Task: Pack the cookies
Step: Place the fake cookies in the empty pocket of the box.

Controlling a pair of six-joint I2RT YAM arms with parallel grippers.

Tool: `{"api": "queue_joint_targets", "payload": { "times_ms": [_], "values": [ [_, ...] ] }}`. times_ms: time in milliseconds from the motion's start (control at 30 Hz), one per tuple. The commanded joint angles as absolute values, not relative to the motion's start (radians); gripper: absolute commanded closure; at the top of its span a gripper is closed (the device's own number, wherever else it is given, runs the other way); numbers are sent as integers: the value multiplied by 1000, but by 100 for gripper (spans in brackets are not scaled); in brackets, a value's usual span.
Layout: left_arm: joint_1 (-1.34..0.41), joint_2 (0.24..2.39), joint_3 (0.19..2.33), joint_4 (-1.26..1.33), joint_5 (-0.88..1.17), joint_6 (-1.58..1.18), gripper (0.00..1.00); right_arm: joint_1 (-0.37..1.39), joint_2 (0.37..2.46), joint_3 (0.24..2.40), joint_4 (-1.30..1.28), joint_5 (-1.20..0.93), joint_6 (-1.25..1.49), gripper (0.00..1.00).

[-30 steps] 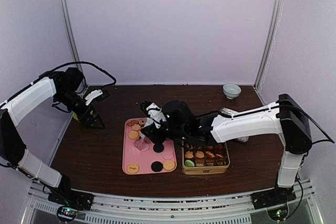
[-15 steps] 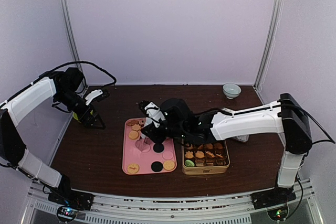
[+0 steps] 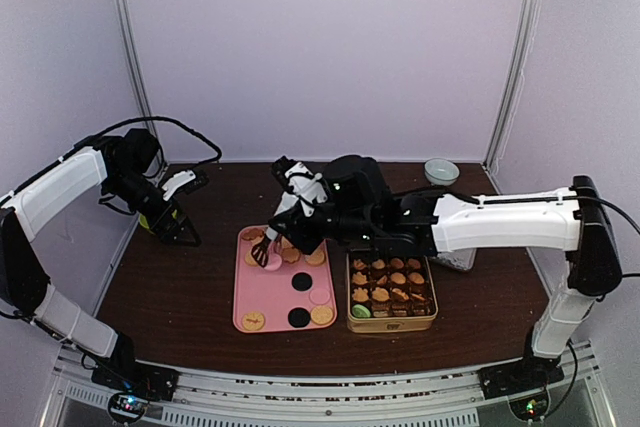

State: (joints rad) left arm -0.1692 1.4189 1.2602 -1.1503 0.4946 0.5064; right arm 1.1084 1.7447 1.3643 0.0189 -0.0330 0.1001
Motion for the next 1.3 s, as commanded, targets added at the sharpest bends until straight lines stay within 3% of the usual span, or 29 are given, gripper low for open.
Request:
{"api": "queue_joint_targets", "payload": {
  "times_ms": [0,267,567,967,1267],
  "values": [
    [-163,1405,1271,-1142,524,511,2,1096,1583,1280,-4,0,97,88],
    [-163,1399,1270,-1146,554,514,3,1088,1240,1013,-133,58,153,87],
    [-164,1409,1273,-1154,561,520,3,1089,990,858,-271,88,256,85],
    [-164,1420,1282,-1164,578,519,4,1089,894,757,-330,92,299,82],
    [-163,1427,1287,-1166,587,518,3,1089,900,756,-319,92,302,67]
  ]
}}
